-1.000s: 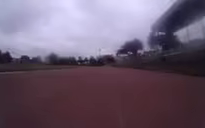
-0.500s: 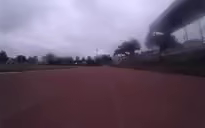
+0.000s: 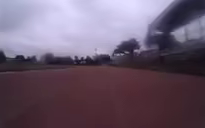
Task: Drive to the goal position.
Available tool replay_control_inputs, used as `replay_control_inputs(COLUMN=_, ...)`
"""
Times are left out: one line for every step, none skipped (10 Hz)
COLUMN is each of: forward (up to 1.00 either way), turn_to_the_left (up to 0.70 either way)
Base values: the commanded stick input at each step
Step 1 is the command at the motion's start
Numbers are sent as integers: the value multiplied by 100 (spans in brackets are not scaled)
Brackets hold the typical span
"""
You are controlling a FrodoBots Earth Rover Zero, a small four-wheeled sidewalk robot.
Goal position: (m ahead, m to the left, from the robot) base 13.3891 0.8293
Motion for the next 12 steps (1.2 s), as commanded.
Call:
replay_control_inputs(forward=70, turn_to_the_left=0)
replay_control_inputs(forward=70, turn_to_the_left=0)
replay_control_inputs(forward=70, turn_to_the_left=0)
replay_control_inputs(forward=70, turn_to_the_left=0)
replay_control_inputs(forward=70, turn_to_the_left=0)
replay_control_inputs(forward=70, turn_to_the_left=0)
replay_control_inputs(forward=70, turn_to_the_left=0)
replay_control_inputs(forward=70, turn_to_the_left=0)
replay_control_inputs(forward=70, turn_to_the_left=0)
replay_control_inputs(forward=70, turn_to_the_left=0)
replay_control_inputs(forward=70, turn_to_the_left=0)
replay_control_inputs(forward=70, turn_to_the_left=0)
